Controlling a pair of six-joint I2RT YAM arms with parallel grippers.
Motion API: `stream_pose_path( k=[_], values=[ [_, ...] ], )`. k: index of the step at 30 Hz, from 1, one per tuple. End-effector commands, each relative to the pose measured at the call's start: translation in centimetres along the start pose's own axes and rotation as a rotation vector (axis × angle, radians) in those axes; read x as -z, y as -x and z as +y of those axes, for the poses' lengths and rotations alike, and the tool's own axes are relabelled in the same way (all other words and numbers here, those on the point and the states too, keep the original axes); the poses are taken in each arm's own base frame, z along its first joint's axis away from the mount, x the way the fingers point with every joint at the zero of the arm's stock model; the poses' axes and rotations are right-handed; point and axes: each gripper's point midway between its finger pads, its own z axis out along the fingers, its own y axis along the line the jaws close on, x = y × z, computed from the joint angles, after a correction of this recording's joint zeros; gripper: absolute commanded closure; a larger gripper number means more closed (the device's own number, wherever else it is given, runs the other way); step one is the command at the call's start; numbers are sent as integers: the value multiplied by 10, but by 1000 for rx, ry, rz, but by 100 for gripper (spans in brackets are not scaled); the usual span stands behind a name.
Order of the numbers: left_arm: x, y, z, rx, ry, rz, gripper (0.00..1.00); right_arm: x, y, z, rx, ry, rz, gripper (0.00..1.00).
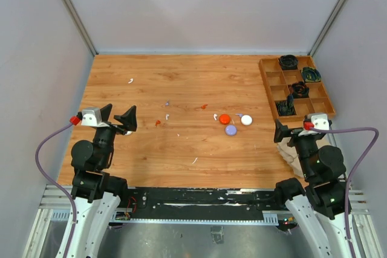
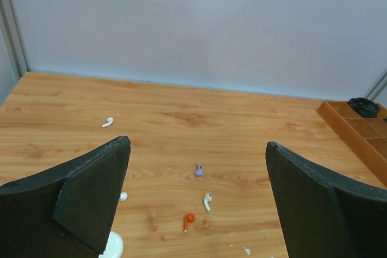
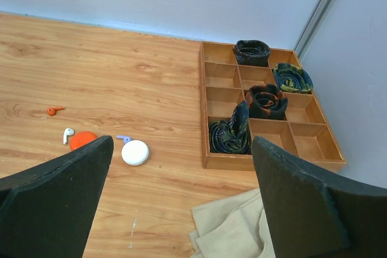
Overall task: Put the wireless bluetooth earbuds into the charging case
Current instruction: Pick up the charging case at the center of the board.
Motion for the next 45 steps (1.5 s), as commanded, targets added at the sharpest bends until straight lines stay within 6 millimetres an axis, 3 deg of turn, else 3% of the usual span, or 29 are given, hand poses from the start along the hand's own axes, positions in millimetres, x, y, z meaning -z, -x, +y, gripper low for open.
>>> stream_pose_path(
  k=[1,13,23,30,33,39,45],
  values=[
    [-3,0,5,-2,26,-9,1,4,10,-5,-12,-22,-43,2],
    [-13,-27,14,-60,55,107,1,5,8,-5,-12,-23,-37,2],
    [-30,-82,33,-102,145,386,1,7,8,-3,-18,-12,-45,1],
    [-39,-119,61,-28,307,579,1,11,9,-2,-24,-1,-57,1],
    [-39,-132,81,47,415,625,1,11,9,-1,-26,6,-64,1],
    [-21,-159,120,125,735,743,1,13,9,-3,-34,-6,-69,1],
    [-8,-195,126,196,904,937,1,12,9,0,-34,10,-74,1]
  ],
)
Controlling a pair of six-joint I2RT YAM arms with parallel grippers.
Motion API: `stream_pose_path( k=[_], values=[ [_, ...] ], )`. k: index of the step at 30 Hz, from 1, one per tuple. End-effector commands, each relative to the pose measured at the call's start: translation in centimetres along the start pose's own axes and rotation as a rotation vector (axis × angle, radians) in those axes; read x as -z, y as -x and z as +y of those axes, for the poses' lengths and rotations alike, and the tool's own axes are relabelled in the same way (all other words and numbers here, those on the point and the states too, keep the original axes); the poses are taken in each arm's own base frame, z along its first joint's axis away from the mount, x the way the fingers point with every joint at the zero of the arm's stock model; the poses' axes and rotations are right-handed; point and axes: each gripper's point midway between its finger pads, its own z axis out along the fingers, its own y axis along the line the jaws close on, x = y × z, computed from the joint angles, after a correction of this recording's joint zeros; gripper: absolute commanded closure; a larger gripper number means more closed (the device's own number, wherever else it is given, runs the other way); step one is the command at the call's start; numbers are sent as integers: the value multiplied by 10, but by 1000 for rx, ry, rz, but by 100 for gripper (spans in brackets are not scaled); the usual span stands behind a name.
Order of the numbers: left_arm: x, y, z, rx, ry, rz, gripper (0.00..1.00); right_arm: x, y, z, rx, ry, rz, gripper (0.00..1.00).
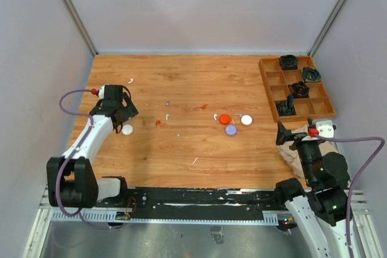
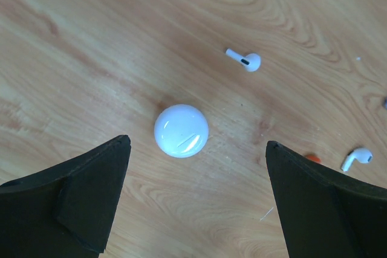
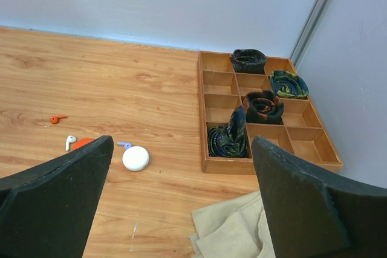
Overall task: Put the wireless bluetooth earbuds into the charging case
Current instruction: Pick up the charging case at the center of the board.
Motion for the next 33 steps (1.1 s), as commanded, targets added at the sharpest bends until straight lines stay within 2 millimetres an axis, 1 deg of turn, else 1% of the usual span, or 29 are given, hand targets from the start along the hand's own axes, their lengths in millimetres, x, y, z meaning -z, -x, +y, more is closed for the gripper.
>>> stream_pose_path(
  k=[1,3,9,15,22,33],
  values=[
    [-9,-19,14,100,154,123,1,0,3,5,-17,24,-22,1],
    [-16,-26,16,132,188,153,1,0,2,6,-17,26,-21,1],
    [-26,-39,15,249,242,194,6,0,1,6,-15,30,-19,2],
    [-34,-41,13,327,252,171,11,0,2,7,-14,36,-22,2],
    [-42,-43,15,391,291,157,13,-1,2,8,-14,42,-25,1],
    [-61,-49,16,411,322,172,18,-1,2,12,-11,60,-27,1]
  ],
)
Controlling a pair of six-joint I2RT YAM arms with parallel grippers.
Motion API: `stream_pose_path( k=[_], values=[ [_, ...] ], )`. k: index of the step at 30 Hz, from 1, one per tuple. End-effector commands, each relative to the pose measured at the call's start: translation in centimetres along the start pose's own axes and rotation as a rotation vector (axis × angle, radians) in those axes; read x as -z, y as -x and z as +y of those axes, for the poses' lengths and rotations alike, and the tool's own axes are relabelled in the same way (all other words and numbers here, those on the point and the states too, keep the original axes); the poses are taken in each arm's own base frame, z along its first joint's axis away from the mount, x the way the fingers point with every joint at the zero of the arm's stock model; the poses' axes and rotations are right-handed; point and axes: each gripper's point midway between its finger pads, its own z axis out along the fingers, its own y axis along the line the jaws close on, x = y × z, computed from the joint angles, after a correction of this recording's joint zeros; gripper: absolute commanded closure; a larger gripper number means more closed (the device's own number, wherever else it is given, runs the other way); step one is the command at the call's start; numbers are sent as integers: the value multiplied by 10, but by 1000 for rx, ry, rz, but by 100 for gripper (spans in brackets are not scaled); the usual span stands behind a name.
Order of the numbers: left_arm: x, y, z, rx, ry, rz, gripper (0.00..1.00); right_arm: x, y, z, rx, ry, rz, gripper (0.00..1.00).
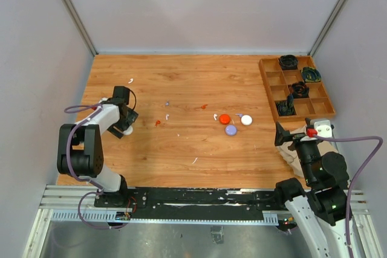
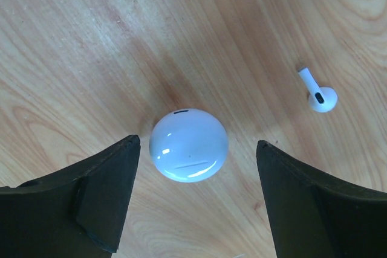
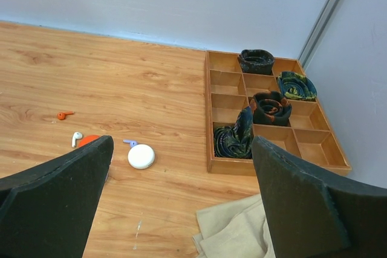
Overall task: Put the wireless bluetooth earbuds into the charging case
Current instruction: Pick up the charging case at the center of the board.
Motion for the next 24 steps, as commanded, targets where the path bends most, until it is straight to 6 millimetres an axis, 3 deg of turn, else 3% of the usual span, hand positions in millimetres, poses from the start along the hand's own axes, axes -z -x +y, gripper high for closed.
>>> stream_pose_path(
  k=[1,10,24],
  values=[
    [-10,7,0,43,33,-30,18,0,5,5,-11,27,-30,2],
    [-18,-1,6,33,51,-12,23,-1,5,11,-7,57,-36,1],
    [-4,0,3,-71,-51,-18,48,1,6,10,-8,54,-40,2]
  ],
)
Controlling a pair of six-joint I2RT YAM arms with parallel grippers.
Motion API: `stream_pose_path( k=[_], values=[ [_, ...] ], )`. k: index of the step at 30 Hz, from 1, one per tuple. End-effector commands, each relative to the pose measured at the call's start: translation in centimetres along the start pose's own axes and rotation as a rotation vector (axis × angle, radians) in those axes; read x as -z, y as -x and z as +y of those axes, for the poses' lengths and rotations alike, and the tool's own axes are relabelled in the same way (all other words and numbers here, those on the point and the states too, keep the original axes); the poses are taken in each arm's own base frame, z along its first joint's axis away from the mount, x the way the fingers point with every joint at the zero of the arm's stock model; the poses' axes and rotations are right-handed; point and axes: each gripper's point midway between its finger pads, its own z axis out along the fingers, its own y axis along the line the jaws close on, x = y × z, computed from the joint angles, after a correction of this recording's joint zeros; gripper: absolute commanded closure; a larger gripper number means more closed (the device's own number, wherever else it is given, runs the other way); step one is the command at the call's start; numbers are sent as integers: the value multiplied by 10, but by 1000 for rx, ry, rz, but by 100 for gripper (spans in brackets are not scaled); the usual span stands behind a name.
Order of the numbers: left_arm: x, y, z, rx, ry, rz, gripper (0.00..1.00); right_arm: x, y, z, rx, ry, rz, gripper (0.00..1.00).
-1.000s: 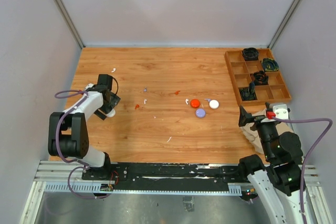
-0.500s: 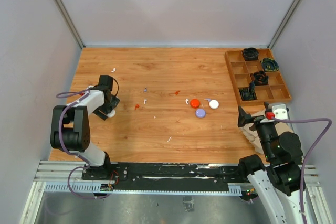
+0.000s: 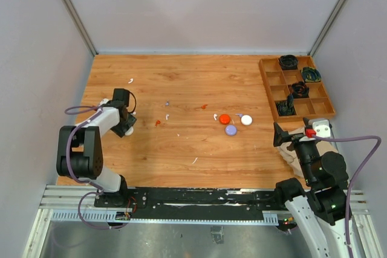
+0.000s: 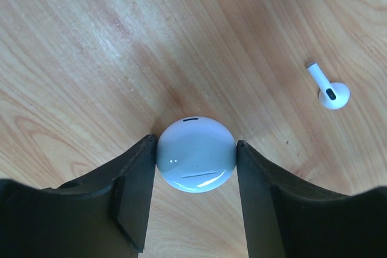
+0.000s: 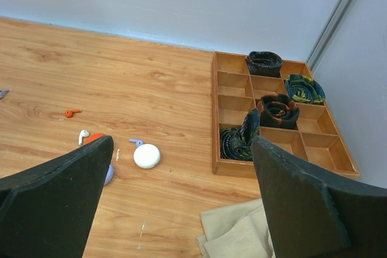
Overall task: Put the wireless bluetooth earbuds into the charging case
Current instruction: Pick up the charging case at the center of the board.
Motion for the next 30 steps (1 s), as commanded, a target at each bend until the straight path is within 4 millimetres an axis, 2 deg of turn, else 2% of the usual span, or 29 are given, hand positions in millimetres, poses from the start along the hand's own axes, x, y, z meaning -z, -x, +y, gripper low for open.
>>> stream_pose_path(
  k=[1,5,8,14,20,23,30],
  values=[
    [7,4,-4,-46,-63,-12,48,2,8,3,-8,18,-40,1],
    [19,9,-13,-128,-134,-21,48,0,6,3,-14,14,-30,1],
    [36,12,-27,-230,-211,-56,50,-1,6,3,-22,9,-25,1],
    [81,10,-63,-437,-378,-127,50,-10,2,9,-63,26,11,1],
    [136,6,-97,-659,-540,-227,51,-20,-5,18,-109,56,83,1],
    [160,0,-107,-757,-614,-266,52,-22,-6,29,-136,104,99,1],
    [211,-29,-126,-1012,-778,-389,55,-26,-3,73,-146,353,192,1]
  ],
)
